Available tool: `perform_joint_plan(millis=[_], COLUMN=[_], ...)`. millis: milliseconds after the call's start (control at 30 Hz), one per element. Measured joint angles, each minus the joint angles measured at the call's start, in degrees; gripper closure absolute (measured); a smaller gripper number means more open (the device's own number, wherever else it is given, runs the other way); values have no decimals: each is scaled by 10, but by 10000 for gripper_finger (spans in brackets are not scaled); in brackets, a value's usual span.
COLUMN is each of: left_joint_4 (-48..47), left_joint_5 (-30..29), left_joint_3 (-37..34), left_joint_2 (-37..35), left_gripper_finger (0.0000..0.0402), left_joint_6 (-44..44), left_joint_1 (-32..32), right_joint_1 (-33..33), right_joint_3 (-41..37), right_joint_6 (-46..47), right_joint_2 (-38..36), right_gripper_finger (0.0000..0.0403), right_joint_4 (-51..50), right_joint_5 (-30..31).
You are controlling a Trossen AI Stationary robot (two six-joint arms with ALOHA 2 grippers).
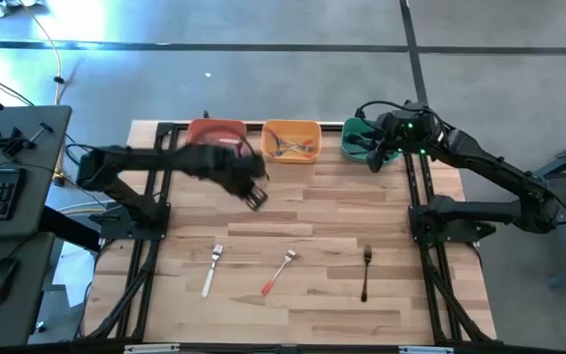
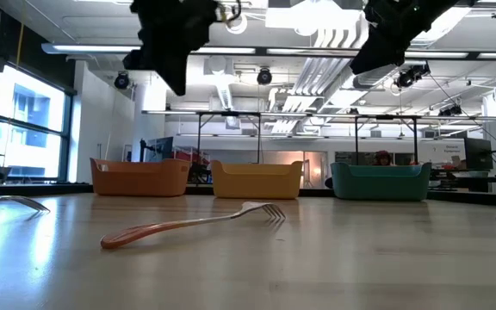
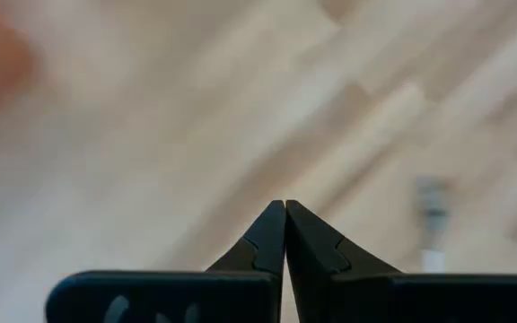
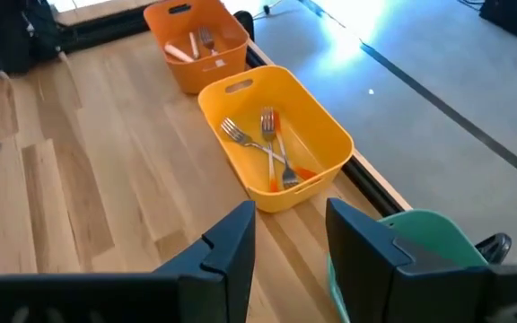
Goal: Sort silverware by color (type)
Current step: Put the orange fork into the yellow bin
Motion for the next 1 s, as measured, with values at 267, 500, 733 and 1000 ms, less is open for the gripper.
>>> perform_joint_plan(millis=[267,500,733,1000], left_joint_4=[118,242,266,235], left_joint_5=[7,16,8,-45], left_joint_3=[0,0,2,50], left_joint_2=[70,170,239,297], left_gripper_finger=[369,300,247,233], left_joint_6=[-226,-328,-391,-361], left_joint_1=[-166,-244,-263,-258], right_joint_1=[-1,-1,0,0], right_joint_3=[0,0,0,0], right_joint_6=[-21,-31,-20,-29], right_joint_2=[0,0,-2,-2], right_gripper_finger=[281,281,281,281], right_joint_4=[7,3,2,3], right_joint_5=[-1,-1,-13,-21])
